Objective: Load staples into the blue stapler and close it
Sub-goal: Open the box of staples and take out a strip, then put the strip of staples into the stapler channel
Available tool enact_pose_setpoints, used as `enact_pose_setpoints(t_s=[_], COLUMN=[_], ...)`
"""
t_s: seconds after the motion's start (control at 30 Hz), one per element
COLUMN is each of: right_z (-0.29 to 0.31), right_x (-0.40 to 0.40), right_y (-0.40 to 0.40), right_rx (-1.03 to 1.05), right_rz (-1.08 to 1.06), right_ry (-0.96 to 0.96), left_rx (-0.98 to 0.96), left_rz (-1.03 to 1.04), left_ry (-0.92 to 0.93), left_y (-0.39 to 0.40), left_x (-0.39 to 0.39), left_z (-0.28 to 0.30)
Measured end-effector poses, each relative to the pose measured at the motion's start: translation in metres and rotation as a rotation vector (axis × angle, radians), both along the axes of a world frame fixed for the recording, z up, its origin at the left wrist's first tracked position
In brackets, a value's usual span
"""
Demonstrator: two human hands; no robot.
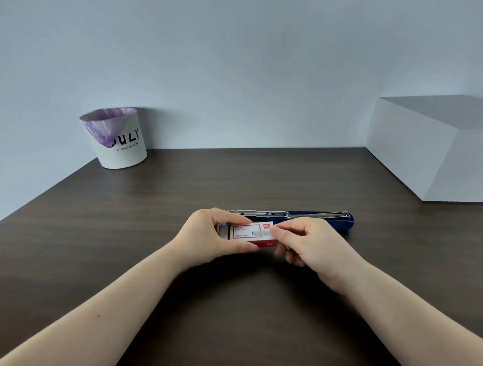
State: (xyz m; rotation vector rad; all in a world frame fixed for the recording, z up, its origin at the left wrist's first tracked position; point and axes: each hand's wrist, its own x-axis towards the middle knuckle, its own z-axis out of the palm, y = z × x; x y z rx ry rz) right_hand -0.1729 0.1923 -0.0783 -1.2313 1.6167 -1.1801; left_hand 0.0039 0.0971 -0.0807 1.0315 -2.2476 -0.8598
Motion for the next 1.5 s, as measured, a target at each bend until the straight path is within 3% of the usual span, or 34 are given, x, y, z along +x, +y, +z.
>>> enact_pose_setpoints(t_s=[0.17, 0.27, 0.43, 0.6, 0.73, 0.87, 1.03, 1.27, 1.5], right_z=[0.004, 0.007, 0.006, 0.005, 0.015, 0.028, 0.034, 0.034, 0.031], right_x=[-0.006, -0.013, -0.014, -0.010, -0.013, -0.017, -0.016, -0.014, -0.015], right_y=[0.000, 0.000, -0.003, -0.004, -0.006, -0.016, -0.035, -0.042, -0.043], right_rx=[-0.015, -0.014, -0.058, -0.063, -0.152, -0.213, -0.189, -0.182, -0.192], right_rz=[-0.032, -0.070, -0.098, -0.070, -0.057, 0.013, 0.098, 0.129, 0.041], right_ry=[-0.142, -0.112, 0.072, 0.249, 0.550, 0.655, 0.684, 0.689, 0.630], left_rx=[-0.023, -0.020, -0.095, -0.165, -0.144, -0.149, -0.078, 0.096, 0.095], left_rz=[-0.006, -0.025, -0.081, -0.090, -0.067, -0.026, 0.043, -0.032, -0.076], left_ry=[-0.050, -0.119, -0.216, -0.191, -0.161, -0.115, -0.018, -0.078, -0.127], left_y=[0.004, 0.005, 0.006, 0.010, 0.010, 0.010, 0.002, 0.001, 0.003], left_x=[0.002, 0.005, 0.007, 0.008, 0.013, 0.021, 0.038, 0.042, 0.036], left_z=[0.002, 0.000, -0.003, -0.005, -0.006, -0.006, -0.002, -0.001, 0.003])
